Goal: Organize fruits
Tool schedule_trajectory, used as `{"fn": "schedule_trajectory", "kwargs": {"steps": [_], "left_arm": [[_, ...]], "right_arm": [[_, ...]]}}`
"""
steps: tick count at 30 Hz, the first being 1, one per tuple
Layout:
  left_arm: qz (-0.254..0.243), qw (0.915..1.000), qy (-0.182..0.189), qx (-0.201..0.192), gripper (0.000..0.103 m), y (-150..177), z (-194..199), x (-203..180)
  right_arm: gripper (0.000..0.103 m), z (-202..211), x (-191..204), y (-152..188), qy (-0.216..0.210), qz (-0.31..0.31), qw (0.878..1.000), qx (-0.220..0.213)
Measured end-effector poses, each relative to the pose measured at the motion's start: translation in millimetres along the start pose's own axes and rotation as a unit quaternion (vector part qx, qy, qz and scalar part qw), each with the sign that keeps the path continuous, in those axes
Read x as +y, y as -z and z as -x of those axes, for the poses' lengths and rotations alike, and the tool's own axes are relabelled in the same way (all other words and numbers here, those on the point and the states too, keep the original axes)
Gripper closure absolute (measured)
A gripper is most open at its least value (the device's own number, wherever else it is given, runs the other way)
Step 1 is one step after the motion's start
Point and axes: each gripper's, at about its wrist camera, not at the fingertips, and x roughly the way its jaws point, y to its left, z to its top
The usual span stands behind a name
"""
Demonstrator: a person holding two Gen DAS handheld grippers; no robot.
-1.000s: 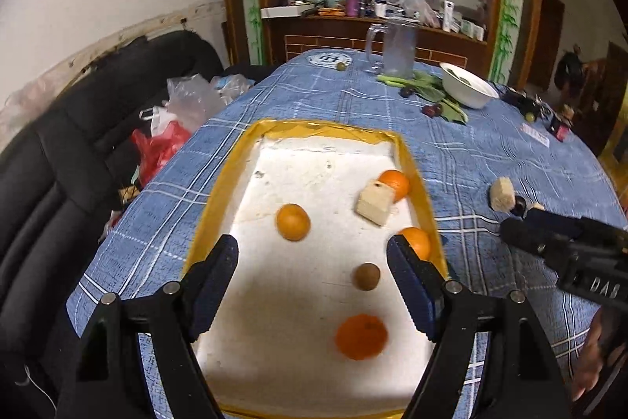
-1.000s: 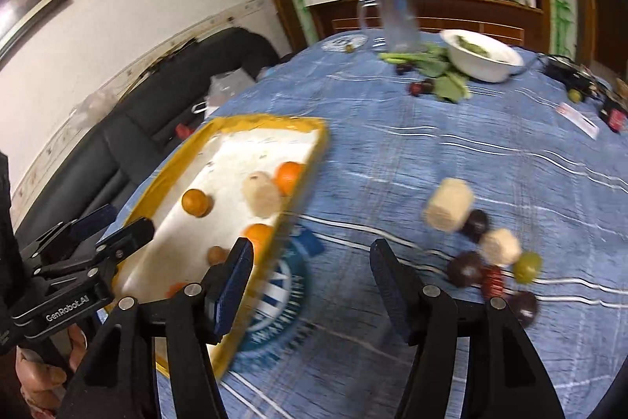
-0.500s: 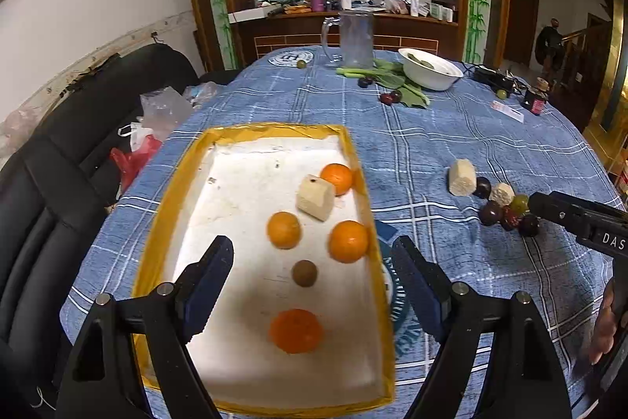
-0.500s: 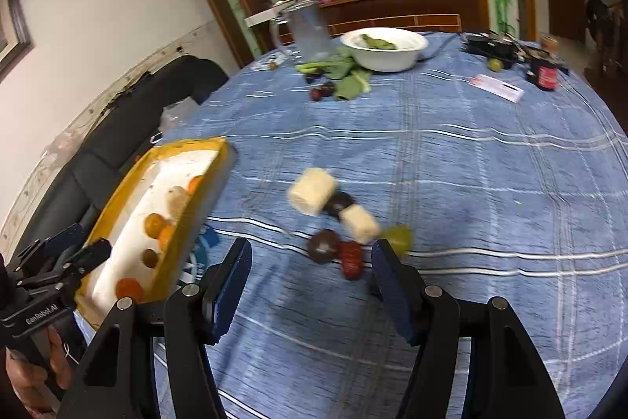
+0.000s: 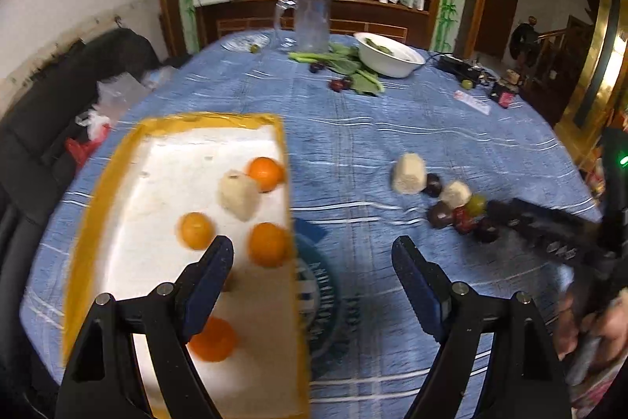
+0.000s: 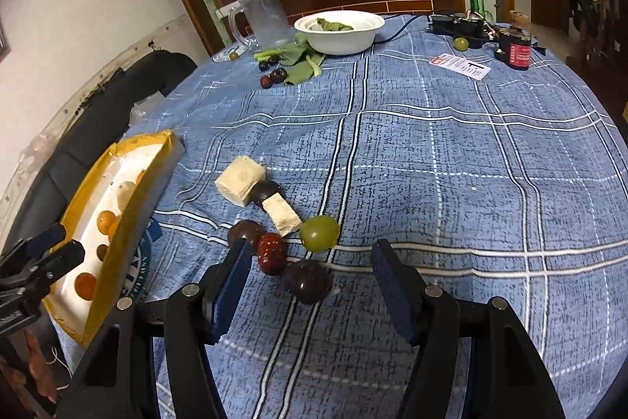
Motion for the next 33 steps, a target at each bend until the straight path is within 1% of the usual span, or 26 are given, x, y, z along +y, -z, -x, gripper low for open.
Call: {"fn": "schedule_trajectory", "kwargs": {"steps": [3, 6, 8, 9, 11, 13, 15, 17, 18, 20, 23, 25, 26, 27, 28, 30, 32, 33], "left_arm": [[0.002, 0.9995, 0.031, 0.005, 0.021, -13.6, -12.7, -13.9], [0.002, 0.9988, 0.046, 0.013, 0.021, -25.8, -28.2, -24.6], [0.008, 0.9982, 0.054, 0.025, 0.021, -33.5, -40.1, -27.4], [0.012, 0.9979, 0.056, 0.031, 0.021, -37.1, -47.1, -27.8], [0.016, 0.9977, 0.053, 0.039, 0.021, -41.2, -58.2, -28.7], [0.017, 0.9973, 0.054, 0.046, 0.021, -44.7, -69.7, -30.3], [0.017, 0.9968, 0.057, 0.054, 0.021, -47.9, -80.7, -32.9], [0.020, 0.9959, 0.062, 0.063, 0.022, -49.4, -91.4, -35.8], [0.021, 0.9952, 0.066, 0.069, 0.024, -51.1, -97.5, -38.0], [0.021, 0.9942, 0.073, 0.076, 0.026, -52.9, -106.6, -42.8], [0.009, 0.9943, 0.075, 0.074, 0.028, -56.6, -117.7, -54.7], [-0.004, 0.9944, 0.074, 0.076, 0.034, -57.7, -126.2, -62.1], [-0.010, 0.9942, 0.073, 0.079, 0.041, -57.9, -130.7, -65.3], [-0.015, 0.9936, 0.077, 0.081, 0.045, -57.5, -134.5, -67.3], [-0.014, 0.9936, 0.083, 0.075, 0.048, -57.8, -134.9, -67.5], [-0.015, 0.9930, 0.094, 0.069, 0.061, -58.3, -135.2, -68.5], [-0.012, 0.9924, 0.103, 0.066, 0.070, -58.0, -134.1, -70.2], [-0.016, 0.9932, 0.097, 0.062, 0.070, -57.1, -132.6, -72.8]], "right_arm": [[0.036, -11.8, 3.2, -8.6, -0.005, 0.004, 1.000, 0.002], [0.036, -24.2, 12.7, -17.5, -0.013, 0.023, 1.000, 0.005], [0.043, -31.3, 17.1, -21.2, -0.017, 0.030, 0.999, 0.008], [0.048, -35.6, 20.3, -23.2, -0.017, 0.038, 0.999, 0.009], [0.052, -40.3, 24.9, -24.3, -0.008, 0.052, 0.999, 0.007], [0.060, -44.8, 27.7, -24.4, -0.002, 0.066, 0.998, 0.005], [0.065, -46.4, 30.4, -23.4, 0.009, 0.087, 0.996, 0.002], [0.073, -45.8, 32.7, -21.9, 0.012, 0.105, 0.994, 0.000], [0.080, -45.5, 33.2, -21.1, 0.016, 0.111, 0.994, 0.000], [0.081, -43.8, 32.4, -20.6, 0.027, 0.119, 0.992, -0.001], [0.082, -39.3, 23.2, -21.9, 0.023, 0.104, 0.994, 0.000], [0.082, -35.8, 16.3, -23.5, 0.018, 0.090, 0.996, -0.003], [0.082, -33.4, 12.4, -24.5, 0.014, 0.082, 0.997, -0.004], [0.082, -30.3, 7.4, -25.4, 0.009, 0.071, 0.997, -0.007], [0.083, -29.0, 3.8, -26.4, 0.003, 0.062, 0.998, -0.007], [0.085, -27.7, -9.1, -29.4, -0.025, 0.025, 0.999, -0.004], [0.086, -27.9, -20.5, -31.5, -0.054, -0.011, 0.998, 0.002], [0.086, -28.6, -27.3, -32.3, -0.071, -0.032, 0.997, 0.005]]}}
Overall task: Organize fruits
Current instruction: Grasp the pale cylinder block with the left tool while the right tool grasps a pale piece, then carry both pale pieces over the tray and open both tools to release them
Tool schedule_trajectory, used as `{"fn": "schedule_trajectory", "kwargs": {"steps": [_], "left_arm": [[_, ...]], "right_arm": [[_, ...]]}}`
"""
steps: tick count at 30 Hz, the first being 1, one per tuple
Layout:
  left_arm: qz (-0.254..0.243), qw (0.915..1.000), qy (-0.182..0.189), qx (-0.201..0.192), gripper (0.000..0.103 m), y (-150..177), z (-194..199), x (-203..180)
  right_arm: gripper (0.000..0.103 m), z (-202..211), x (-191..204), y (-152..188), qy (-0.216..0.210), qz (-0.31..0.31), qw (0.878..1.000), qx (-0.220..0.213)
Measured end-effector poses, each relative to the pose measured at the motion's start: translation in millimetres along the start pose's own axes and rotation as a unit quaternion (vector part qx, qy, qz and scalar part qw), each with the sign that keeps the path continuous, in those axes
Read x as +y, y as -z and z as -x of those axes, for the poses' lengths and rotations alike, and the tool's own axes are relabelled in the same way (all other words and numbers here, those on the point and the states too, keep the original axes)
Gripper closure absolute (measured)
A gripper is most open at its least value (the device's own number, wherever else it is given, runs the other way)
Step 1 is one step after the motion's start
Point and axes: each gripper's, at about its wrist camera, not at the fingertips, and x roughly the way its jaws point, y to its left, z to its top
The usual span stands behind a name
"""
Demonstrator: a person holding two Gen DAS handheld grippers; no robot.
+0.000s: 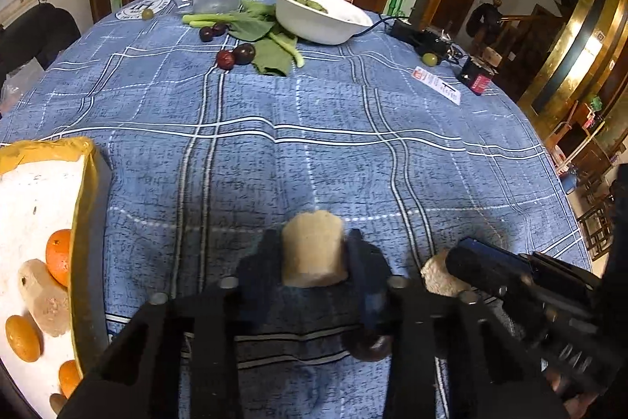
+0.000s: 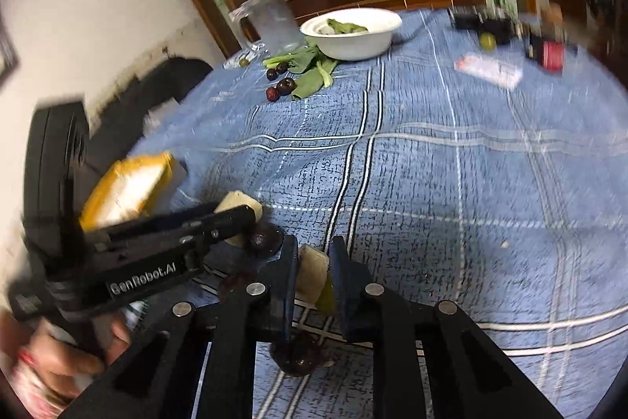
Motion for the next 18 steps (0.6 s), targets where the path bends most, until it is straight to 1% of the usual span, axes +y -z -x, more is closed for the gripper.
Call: {"fn": "schedule_trajectory", "kwargs": {"steps": [2, 5, 7, 10, 15, 18], "left_arm": [[-0.005, 0.9999, -0.009, -0.006, 0.070, 1.6, 0.8, -2.7], [0.006, 1.0000, -0.001, -0.006, 0.071, 2.4, 2.7, 1.2], [0.012, 0.9999, 0.003, -0.006, 0.071, 3.4, 4.9, 5.0], [0.017, 0.9998, 0.005, -0.011, 0.071, 6.8, 11.1, 8.9], [0.031, 0.9992, 0.012, -0.023, 0.070, 14.1, 29.3, 15.1], [0.029, 0.9991, 0.005, -0.032, 0.070, 19.1, 39.5, 16.6]], "right_arm": [[0.086, 0.4, -10.5, -0.9, -0.025, -0.036, 0.999, 0.002], [0.087, 1.7, -23.2, -2.4, -0.056, -0.079, 0.995, -0.002], [0.087, 3.6, -29.6, -3.1, -0.067, -0.100, 0.993, -0.008], [0.087, 7.0, -31.9, -3.5, -0.066, -0.108, 0.992, -0.018], [0.089, 13.9, -28.4, -4.2, -0.083, -0.104, 0.990, -0.034], [0.088, 15.0, -23.3, -4.7, -0.067, -0.086, 0.993, -0.035]]}}
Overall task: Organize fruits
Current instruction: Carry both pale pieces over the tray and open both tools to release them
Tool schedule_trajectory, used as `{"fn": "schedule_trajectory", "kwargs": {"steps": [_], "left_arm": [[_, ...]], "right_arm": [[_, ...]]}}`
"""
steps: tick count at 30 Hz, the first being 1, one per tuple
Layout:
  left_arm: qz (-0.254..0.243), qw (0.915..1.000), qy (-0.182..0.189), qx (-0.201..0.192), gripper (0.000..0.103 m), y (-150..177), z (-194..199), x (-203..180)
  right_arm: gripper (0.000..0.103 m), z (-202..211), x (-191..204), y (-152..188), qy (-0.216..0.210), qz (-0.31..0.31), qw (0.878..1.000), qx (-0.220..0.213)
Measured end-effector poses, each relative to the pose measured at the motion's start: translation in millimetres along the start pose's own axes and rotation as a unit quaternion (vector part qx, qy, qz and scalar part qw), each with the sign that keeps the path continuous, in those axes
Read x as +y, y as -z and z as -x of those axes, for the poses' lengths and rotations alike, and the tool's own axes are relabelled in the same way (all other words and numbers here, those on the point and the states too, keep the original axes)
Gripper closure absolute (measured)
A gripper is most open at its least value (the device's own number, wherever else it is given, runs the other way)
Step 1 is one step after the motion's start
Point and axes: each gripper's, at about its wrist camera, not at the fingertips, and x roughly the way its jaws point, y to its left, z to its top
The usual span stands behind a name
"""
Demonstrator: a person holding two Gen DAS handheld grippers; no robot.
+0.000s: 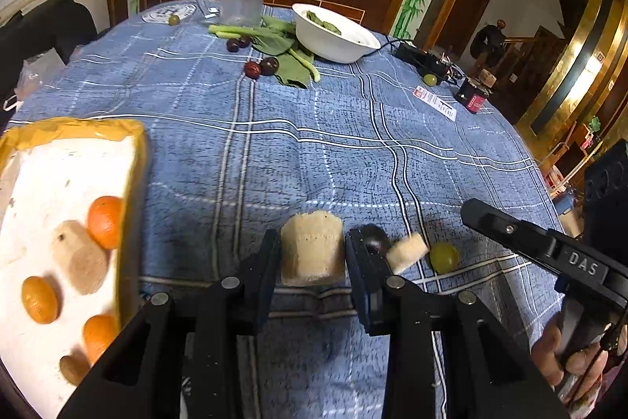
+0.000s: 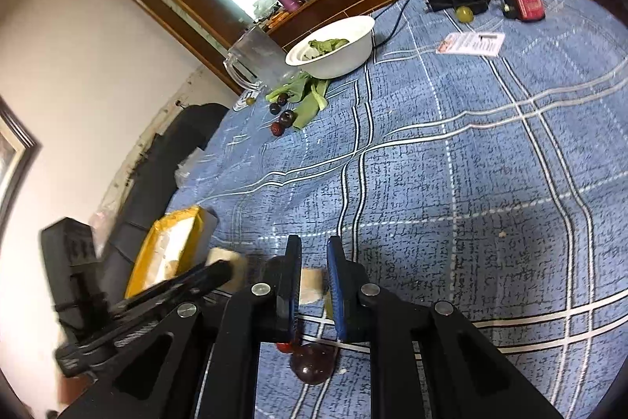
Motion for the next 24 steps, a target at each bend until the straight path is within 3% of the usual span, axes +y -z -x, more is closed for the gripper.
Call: {"fn": "schedule_trajectory", "kwargs": {"steps": [2, 6, 7, 12, 14, 15, 20, 24], "left_arm": [[0.000, 1.0000, -0.004, -0.004, 0.070, 2.5, 5.5, 1.5], [0.003, 0.9999, -0.005, -0.014, 0.070, 9.2, 20.0, 5.4], [0.004, 0.9998, -0.007, -0.018, 0.070, 10.9, 23.6, 6.4], [0.012, 0.9994, -0.009, -0.030, 0.070, 20.0, 42.6, 14.6], [0.019, 0.9991, -0.011, -0.037, 0.070, 22.9, 51.6, 20.3], [0.022, 0.9988, -0.013, -0.041, 0.070, 24.4, 57.1, 23.9], [0.048, 0.9963, -0.026, -0.067, 0.070, 30.5, 89.1, 52.8], [0.075, 0.9920, -0.060, -0.081, 0.070, 36.6, 113.0, 90.8]], "right_arm": [[0.085, -2.6, 7.3, 1.1, 0.004, 0.016, 1.000, -0.001], [0.057, -11.4, 25.6, 6.4, 0.021, 0.065, 0.998, 0.001], [0.056, -16.1, 31.8, 9.1, 0.026, 0.081, 0.996, 0.006], [0.057, -45.1, 54.3, 27.1, 0.068, 0.160, 0.984, 0.041], [0.074, -47.9, 60.9, 34.2, 0.092, 0.190, 0.977, 0.040], [0.073, -48.7, 63.2, 36.2, 0.094, 0.196, 0.975, 0.043], [0.073, -32.6, 63.5, 37.7, 0.113, 0.191, 0.975, 0.010], [0.073, -17.0, 75.2, 38.0, 0.111, 0.180, 0.977, -0.006]]}}
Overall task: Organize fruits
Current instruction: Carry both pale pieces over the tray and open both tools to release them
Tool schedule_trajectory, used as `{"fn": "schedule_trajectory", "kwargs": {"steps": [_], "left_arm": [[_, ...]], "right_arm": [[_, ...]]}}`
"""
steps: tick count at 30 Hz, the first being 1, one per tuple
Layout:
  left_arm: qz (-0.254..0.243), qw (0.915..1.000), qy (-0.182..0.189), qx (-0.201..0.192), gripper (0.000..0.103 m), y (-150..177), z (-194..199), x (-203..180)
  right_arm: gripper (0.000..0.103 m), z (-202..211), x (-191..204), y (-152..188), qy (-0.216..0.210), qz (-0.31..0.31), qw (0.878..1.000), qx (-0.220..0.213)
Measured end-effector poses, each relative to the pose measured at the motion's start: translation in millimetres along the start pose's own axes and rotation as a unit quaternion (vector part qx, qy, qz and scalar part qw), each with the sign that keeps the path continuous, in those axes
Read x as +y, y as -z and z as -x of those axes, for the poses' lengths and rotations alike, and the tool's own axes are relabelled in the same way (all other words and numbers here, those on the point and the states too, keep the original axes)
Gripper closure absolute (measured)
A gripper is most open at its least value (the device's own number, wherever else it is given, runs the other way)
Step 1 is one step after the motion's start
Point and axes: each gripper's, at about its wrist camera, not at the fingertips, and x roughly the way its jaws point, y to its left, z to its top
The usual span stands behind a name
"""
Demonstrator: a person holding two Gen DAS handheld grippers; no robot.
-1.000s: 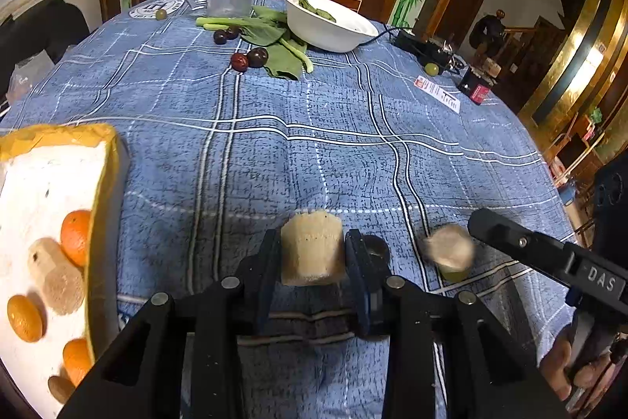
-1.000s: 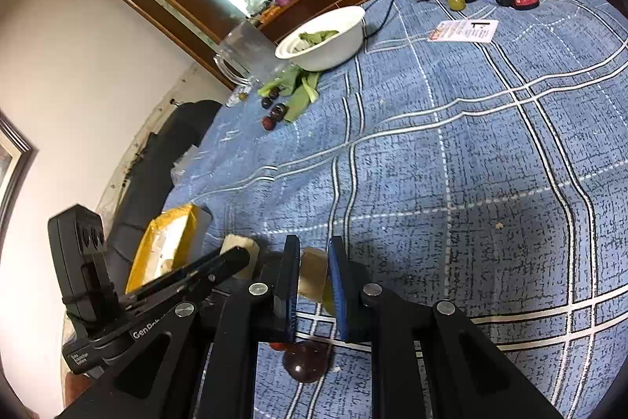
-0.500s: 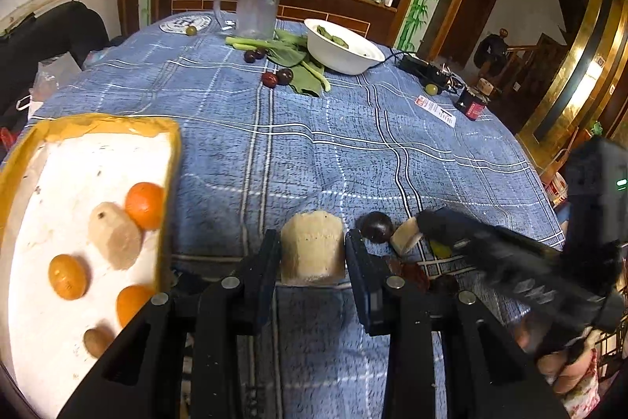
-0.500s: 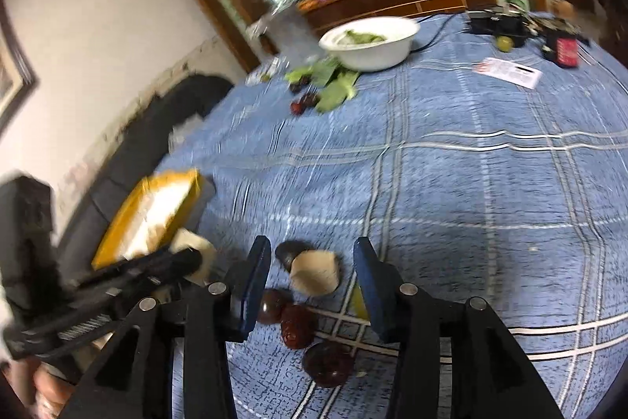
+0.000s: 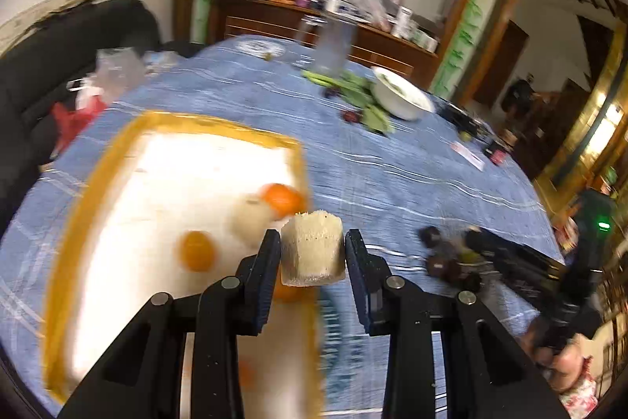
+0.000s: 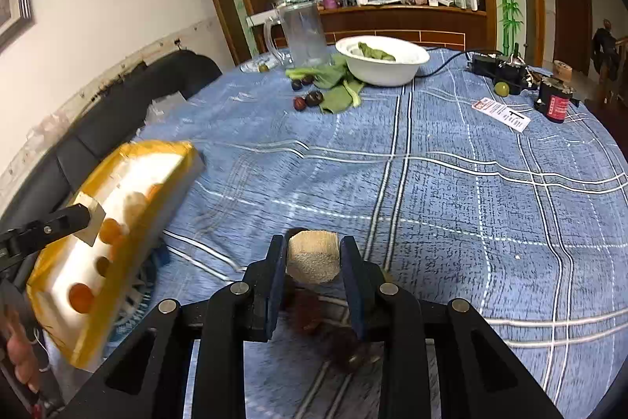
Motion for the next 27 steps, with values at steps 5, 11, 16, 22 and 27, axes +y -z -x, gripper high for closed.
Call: {"fn": "schedule_trajectory", "kwargs": {"steps": [5, 11, 16, 22, 27], "left_arm": [[0.037, 0.9973, -0.063, 0.007, 0.070, 3.8, 1.6, 51.4], [0.061, 0.9931, -0.097, 0.023, 0.070, 16.5, -0.5, 89.5], [0.058, 0.9928, -0.102, 0.025, 0.070, 23.6, 1.1, 97.7], [0.052, 0.9935, -0.101, 0.004, 0.042, 22.9, 15.1, 100.4], [0.058, 0.9941, -0.091, -0.005, 0.033, 19.2, 24.3, 103.5]], "right_arm": [[0.073, 13.6, 39.2, -5.2, -0.042, 0.021, 0.999, 0.006], [0.072, -1.4, 111.0, -5.8, -0.100, 0.069, 0.992, 0.035], [0.072, -28.8, 162.7, 2.1, -0.127, 0.098, 0.985, 0.068], [0.072, -51.1, 196.2, 13.6, -0.125, 0.121, 0.981, 0.091], [0.062, -58.3, 200.5, 18.2, -0.117, 0.118, 0.981, 0.104]]}}
